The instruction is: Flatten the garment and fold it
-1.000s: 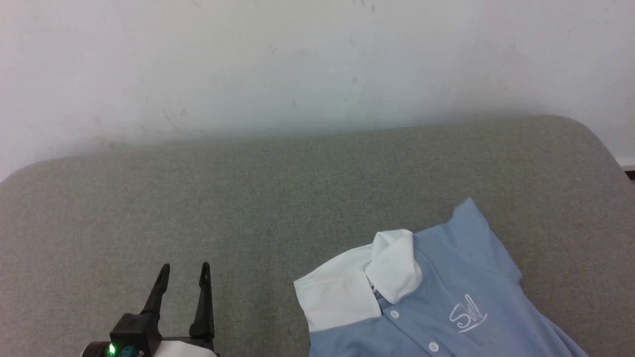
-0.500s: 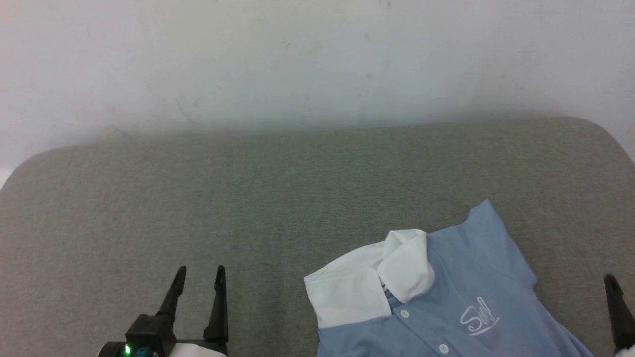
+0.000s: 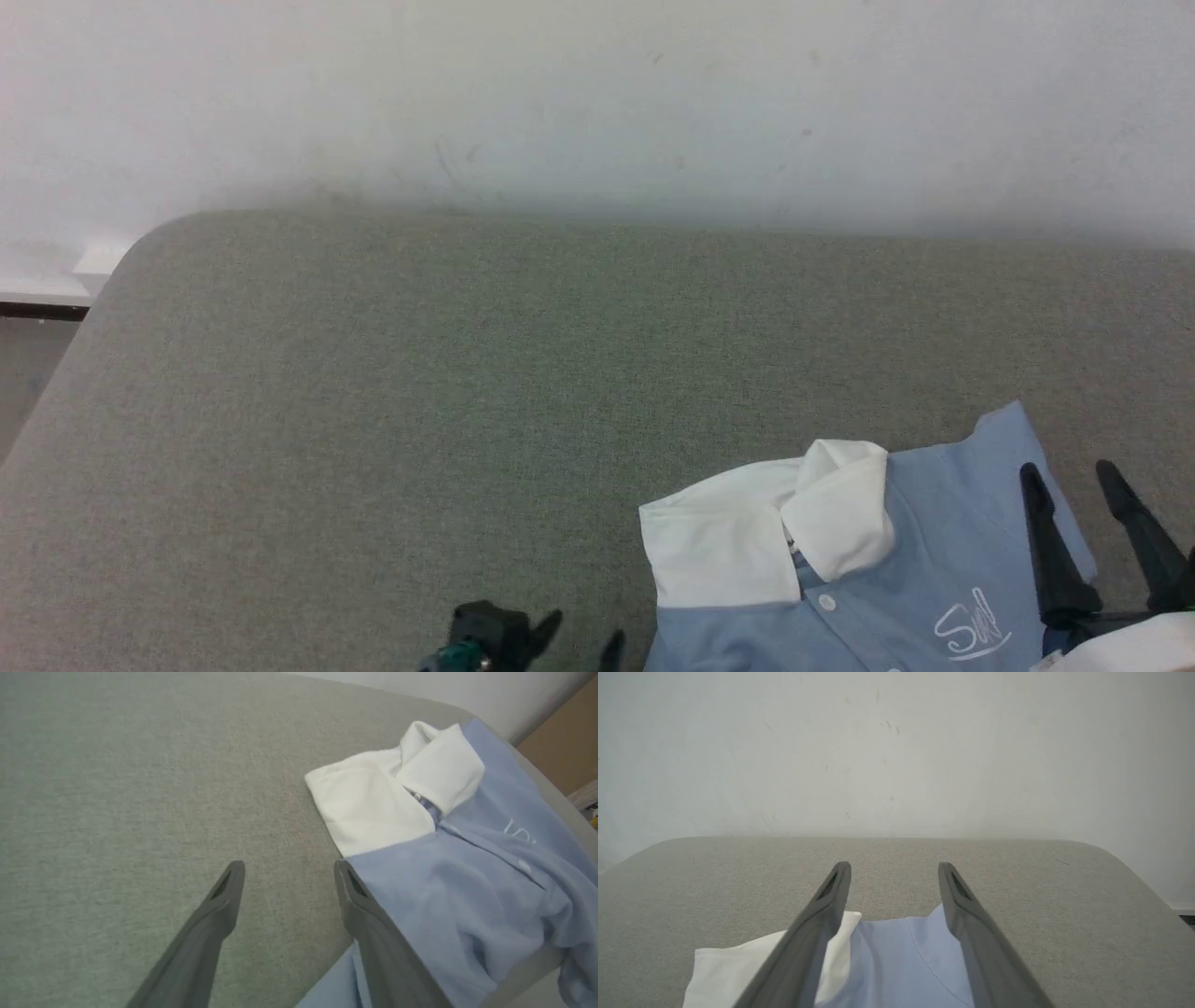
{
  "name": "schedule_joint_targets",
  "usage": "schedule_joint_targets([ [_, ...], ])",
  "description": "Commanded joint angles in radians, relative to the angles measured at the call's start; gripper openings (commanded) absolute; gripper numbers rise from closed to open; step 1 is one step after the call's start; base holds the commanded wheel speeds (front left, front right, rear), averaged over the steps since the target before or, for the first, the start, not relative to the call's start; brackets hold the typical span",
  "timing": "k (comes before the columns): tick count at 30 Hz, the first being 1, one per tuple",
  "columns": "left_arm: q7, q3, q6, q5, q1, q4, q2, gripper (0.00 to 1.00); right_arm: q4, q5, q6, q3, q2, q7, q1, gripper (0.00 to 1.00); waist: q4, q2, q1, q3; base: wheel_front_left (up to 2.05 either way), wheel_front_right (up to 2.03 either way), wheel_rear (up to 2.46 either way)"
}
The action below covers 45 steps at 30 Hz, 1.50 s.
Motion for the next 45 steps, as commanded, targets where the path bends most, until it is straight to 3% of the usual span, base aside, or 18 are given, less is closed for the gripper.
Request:
schedule_joint_targets([
  [1, 0.067, -0.042, -0.018, -0.026, 0.001, -0.01, -0.008, 1.0, -0.02, -0.015, -0.001, 0.017, 0.013, 0.001, 0.018, 1.0, -0.004, 0.0, 0.0, 0.011, 0.0, 0.0, 0.0],
  [7, 0.222, -0.148, -0.038, -0.045, -0.101, 0.045, -0.011, 1.0, -0.05, -0.022, -0.001, 0.081, 0.03, 0.01, 0.014, 1.0, -0.062, 0.0, 0.0, 0.038, 0.0, 0.0, 0.0],
  [14, 0.348, -0.19, -0.028, -0.052, -0.21, 0.191, -0.017, 1.0, -0.057, -0.017, -0.001, 0.108, 0.022, 0.009, -0.007, 1.0, -0.128, 0.0, 0.0, 0.073, 0.0, 0.0, 0.0],
  [15, 0.372, -0.193, -0.025, -0.054, -0.22, 0.214, -0.018, 0.63, -0.056, -0.016, -0.001, 0.11, 0.021, 0.009, -0.008, 1.0, -0.137, 0.0, 0.0, 0.077, 0.0, 0.0, 0.0],
  [17, 0.401, -0.197, -0.026, -0.067, -0.236, 0.243, -0.019, 0.0, -0.052, -0.01, -0.001, 0.109, 0.022, 0.007, -0.009, 1.0, -0.15, 0.0, 0.0, 0.083, 0.0, 0.0, 0.0],
  [22, 0.371, -0.127, -0.003, -0.1, -0.271, 0.208, 0.01, 0.0, -0.04, -0.004, -0.001, 0.092, 0.028, 0.002, -0.005, 1.0, -0.164, 0.0, 0.0, 0.082, 0.0, 0.0, 0.0],
  [29, 0.409, 0.026, 0.05, -0.105, -0.33, 0.063, 0.175, 0.0, -0.032, 0.004, -0.001, 0.076, 0.034, 0.002, -0.01, 1.0, -0.183, 0.0, 0.0, 0.083, 0.0, 0.0, 0.0],
  [34, 0.445, 0.112, 0.069, -0.104, -0.424, 0.047, 0.269, 0.0, -0.017, 0.012, -0.001, 0.077, 0.034, -0.005, -0.031, 1.0, -0.207, 0.0, 0.0, 0.122, 0.0, 0.0, 0.0],
  [39, 0.397, 0.163, 0.077, -0.114, -0.535, 0.158, 0.287, 0.0, 0.011, 0.021, -0.001, 0.086, 0.031, -0.019, -0.06, 1.0, -0.232, 0.0, 0.0, 0.167, 0.0, 0.0, 0.0],
  [42, 0.346, 0.178, 0.072, -0.138, -0.562, 0.261, 0.267, 0.0, 0.03, 0.027, -0.001, 0.094, 0.027, -0.028, -0.077, 1.0, -0.245, 0.0, 0.0, 0.178, 0.0, 0.0, 0.0],
  [43, 0.328, 0.184, 0.07, -0.151, -0.561, 0.288, 0.255, 0.23, 0.036, 0.028, -0.001, 0.095, 0.025, -0.031, -0.08, 1.0, -0.248, 0.0, 0.0, 0.178, 0.0, 0.0, 0.0],
  [44, 0.311, 0.191, 0.068, -0.166, -0.556, 0.309, 0.24, 0.74, 0.041, 0.029, -0.001, 0.095, 0.023, -0.033, -0.083, 1.0, -0.25, 0.0, 0.0, 0.176, 0.0, 0.0, 0.0],
  [45, 0.288, 0.2, 0.068, -0.182, -0.549, 0.324, 0.226, 1.0, 0.046, 0.03, -0.001, 0.094, 0.023, -0.036, -0.083, 1.0, -0.25, 0.0, 0.0, 0.173, 0.0, 0.0, 0.0],
])
